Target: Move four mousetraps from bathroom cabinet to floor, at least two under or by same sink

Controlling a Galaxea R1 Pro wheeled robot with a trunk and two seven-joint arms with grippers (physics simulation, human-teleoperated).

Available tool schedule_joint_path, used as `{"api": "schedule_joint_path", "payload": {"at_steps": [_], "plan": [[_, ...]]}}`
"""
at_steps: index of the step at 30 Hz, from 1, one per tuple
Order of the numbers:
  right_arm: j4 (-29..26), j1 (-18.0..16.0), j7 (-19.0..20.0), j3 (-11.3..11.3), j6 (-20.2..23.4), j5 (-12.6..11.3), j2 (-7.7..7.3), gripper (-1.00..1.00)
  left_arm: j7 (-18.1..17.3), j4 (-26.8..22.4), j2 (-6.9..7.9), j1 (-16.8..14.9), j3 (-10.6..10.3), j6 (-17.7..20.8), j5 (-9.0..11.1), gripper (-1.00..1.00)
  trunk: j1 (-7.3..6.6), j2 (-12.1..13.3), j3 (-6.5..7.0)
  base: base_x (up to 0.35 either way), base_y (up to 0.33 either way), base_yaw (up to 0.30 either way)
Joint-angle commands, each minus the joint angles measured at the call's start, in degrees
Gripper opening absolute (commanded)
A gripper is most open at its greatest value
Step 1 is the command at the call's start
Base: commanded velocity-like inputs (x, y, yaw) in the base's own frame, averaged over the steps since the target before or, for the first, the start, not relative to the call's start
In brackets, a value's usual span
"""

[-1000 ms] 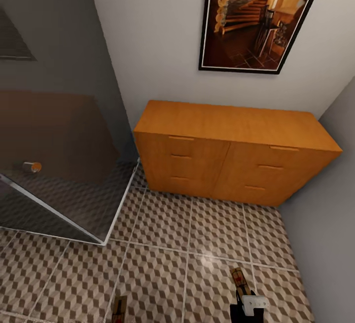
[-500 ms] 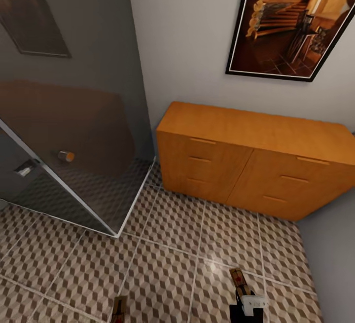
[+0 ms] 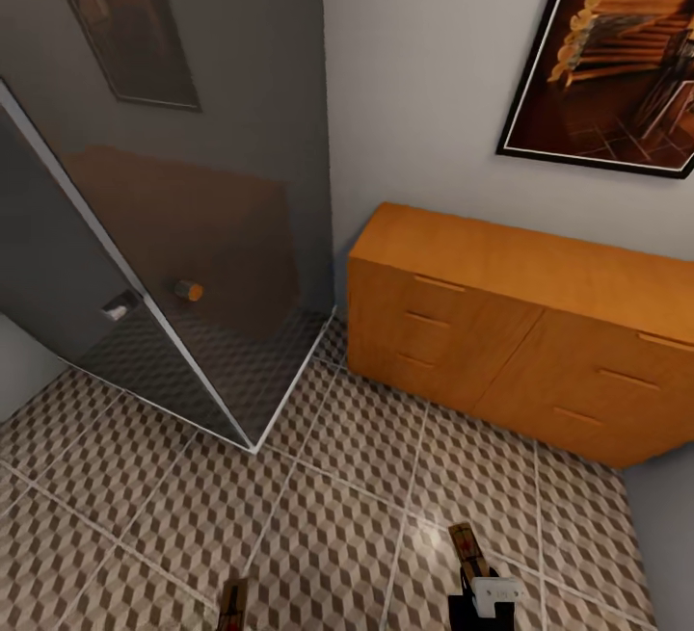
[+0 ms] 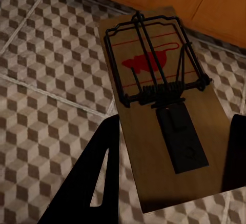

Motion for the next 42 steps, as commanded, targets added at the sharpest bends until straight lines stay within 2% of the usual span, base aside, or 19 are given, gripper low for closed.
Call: {"api": "schedule_joint_path", "payload": {"at_steps": [1, 42], "plan": [[0.02, -0.03, -0.18, 0.49, -0.19, -0.46, 0.01, -1.00, 0.38, 0.26, -0.04, -0.11, -0.48, -0.31, 0.14, -1.00, 0.03, -0.09, -0.05, 0.000, 0.000, 0.268], [0.11, -0.03, -0.18, 0.49, -0.19, -0.41, 0.15, -1.00, 0.38, 0.26, -0.04, -0.11, -0.49, -0.23, 0.14, -1.00, 0.03, -0.09, 1.67, 0.000, 0.000, 0.268]]}}
